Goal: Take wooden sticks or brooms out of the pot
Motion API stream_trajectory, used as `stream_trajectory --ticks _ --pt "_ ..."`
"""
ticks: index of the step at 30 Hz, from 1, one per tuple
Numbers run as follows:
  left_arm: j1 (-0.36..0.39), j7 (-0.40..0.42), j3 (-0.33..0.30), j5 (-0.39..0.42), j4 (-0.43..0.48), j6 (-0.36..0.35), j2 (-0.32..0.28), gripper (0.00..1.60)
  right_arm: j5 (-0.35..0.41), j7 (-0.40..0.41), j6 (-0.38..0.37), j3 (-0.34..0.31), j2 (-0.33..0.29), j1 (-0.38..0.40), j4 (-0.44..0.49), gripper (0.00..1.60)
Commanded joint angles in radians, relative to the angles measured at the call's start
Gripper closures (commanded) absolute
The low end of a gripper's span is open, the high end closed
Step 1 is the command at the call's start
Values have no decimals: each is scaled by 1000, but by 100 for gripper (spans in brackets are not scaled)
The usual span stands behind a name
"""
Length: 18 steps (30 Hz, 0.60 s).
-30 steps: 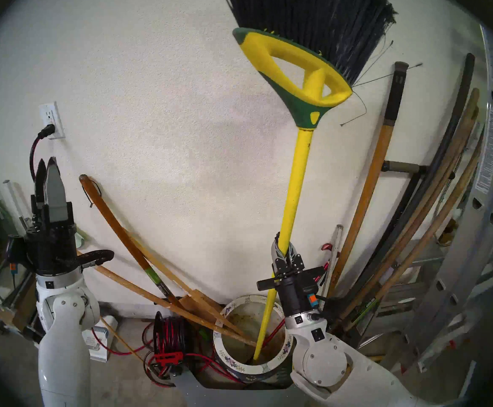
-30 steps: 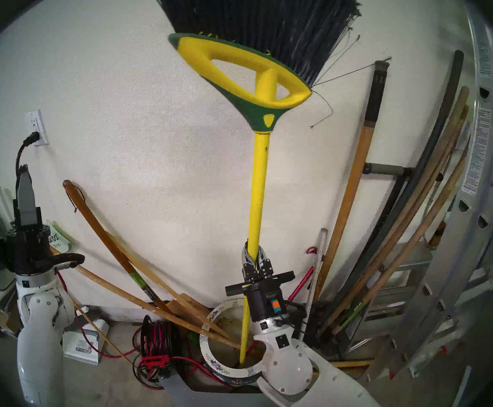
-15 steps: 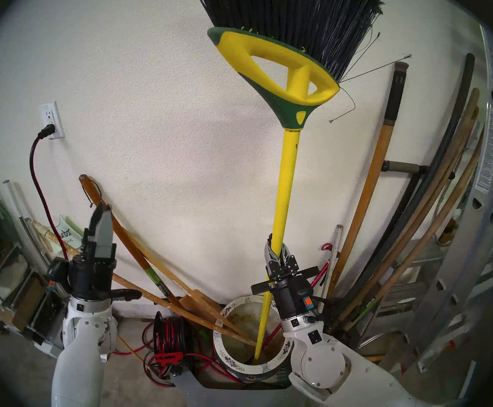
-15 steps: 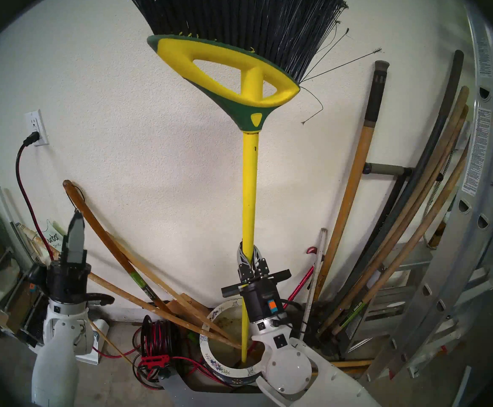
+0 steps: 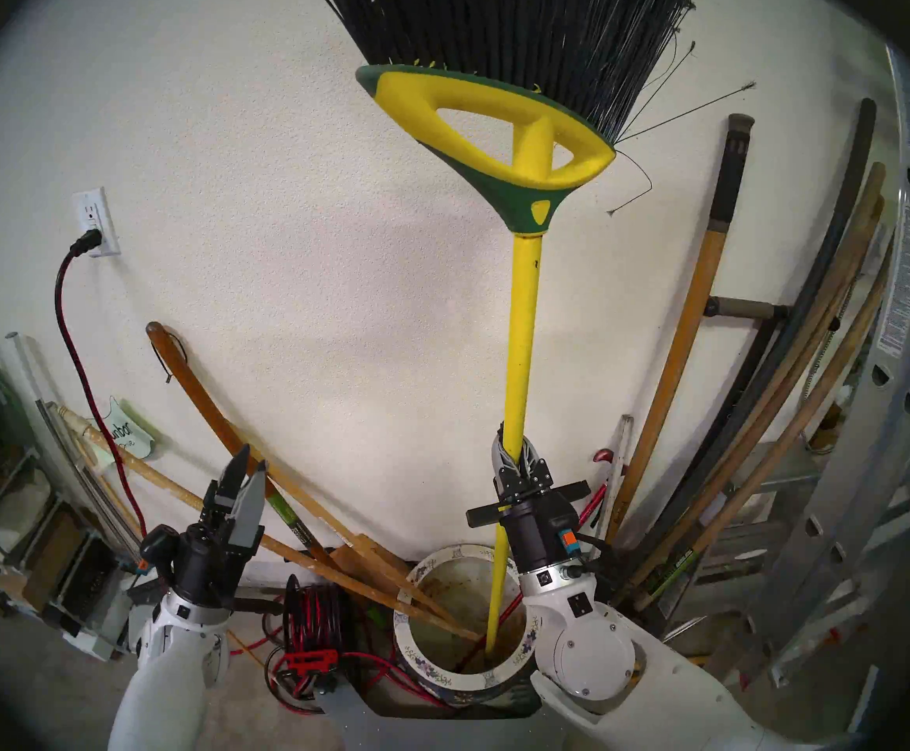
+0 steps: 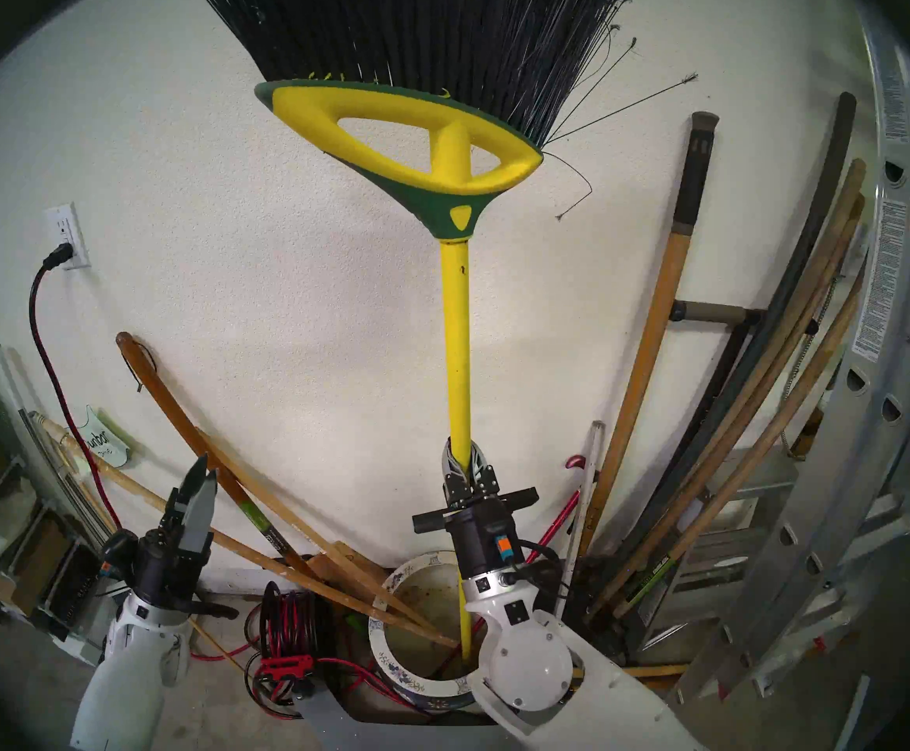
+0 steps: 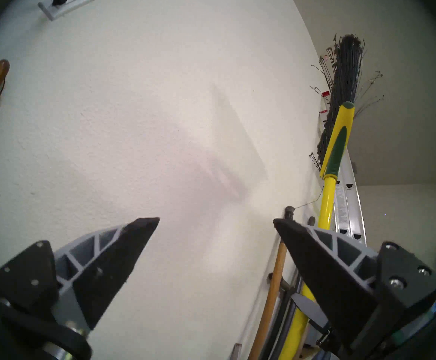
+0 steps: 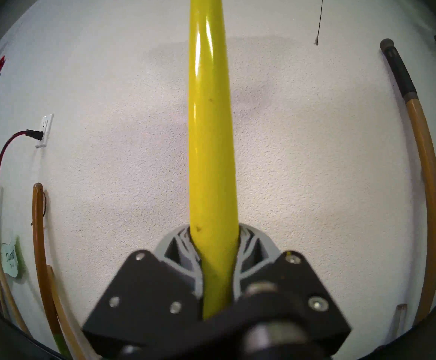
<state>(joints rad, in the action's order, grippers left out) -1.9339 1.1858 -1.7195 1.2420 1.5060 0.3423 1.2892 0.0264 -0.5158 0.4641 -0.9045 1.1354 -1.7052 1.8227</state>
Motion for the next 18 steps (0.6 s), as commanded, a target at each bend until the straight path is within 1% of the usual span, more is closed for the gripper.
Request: stream_trajectory --ticks 1,4,9,14,18 --pt "98 43 92 -38 -93 -23 3 0 20 -20 -9 -13 35 20 23 160" --pt "123 61 165 -82 -132 -52 -1 0 30 -29 -17 -18 42 21 24 160" --pt "162 97 251 -155 -226 -66 6 0 50 -40 -30 -27 55 29 30 160" --pt "197 125 301 -202 -320 -63 20 0 64 -46 -48 -35 60 38 47 160" --pt "235 168 336 -228 -398 -51 30 0 83 -50 -67 -41 66 43 54 160"
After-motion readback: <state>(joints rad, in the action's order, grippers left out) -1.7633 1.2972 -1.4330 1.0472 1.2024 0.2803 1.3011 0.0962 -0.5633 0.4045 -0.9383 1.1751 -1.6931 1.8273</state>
